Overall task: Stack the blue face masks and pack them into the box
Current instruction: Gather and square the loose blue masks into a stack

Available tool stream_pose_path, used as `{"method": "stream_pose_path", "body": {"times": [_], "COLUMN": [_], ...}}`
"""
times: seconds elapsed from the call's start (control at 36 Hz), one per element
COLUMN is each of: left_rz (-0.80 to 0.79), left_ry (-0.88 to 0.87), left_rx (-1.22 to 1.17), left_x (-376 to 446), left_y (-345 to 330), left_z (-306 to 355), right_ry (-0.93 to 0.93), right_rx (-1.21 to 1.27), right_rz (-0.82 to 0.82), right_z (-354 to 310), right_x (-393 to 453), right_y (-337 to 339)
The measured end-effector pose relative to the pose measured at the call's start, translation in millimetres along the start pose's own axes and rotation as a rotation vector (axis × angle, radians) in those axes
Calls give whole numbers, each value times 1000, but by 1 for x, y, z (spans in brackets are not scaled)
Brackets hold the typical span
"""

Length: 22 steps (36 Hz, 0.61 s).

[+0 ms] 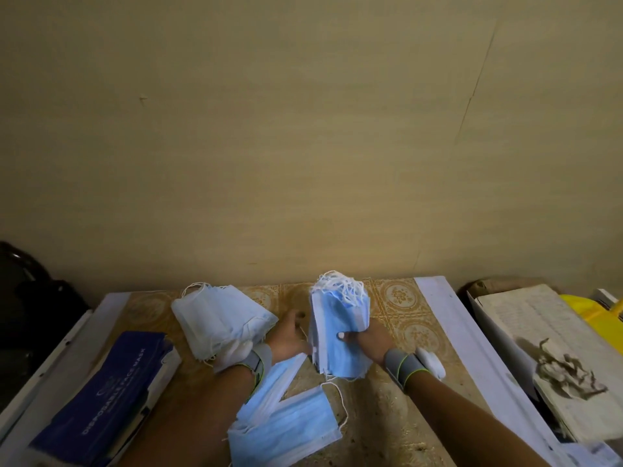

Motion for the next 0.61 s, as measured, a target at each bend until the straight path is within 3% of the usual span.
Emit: {"method": "stream_pose_path", "body": {"times": [0.14, 0.22, 0.47, 0.61], "left_rz": [19, 41, 96, 233], "left_ry": [244, 238, 142, 155], "left_rx": [572, 786, 923, 626], "left_x": [-13, -19, -24, -23], "left_y": [-2, -12, -5, 7], "left_z": [-41, -55, -50, -49], "right_ry": [-33, -42, -60, -55], "right_rx": [53, 53, 4, -15], "right_rz": [74, 81, 80, 75], "right_z": [4, 4, 1, -3], "right_x": [2, 1, -6, -12], "right_y": [0, 1, 1, 2]}}
Point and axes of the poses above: each hand's wrist, its own x-axis towards the middle knuckle, its own y-axis out of the back of the hand, z = x × y, the point moved 2 cm from there along x, towards the middle knuckle, and after that the axes turned 4 degrees about -z, right-handed, at the moved point
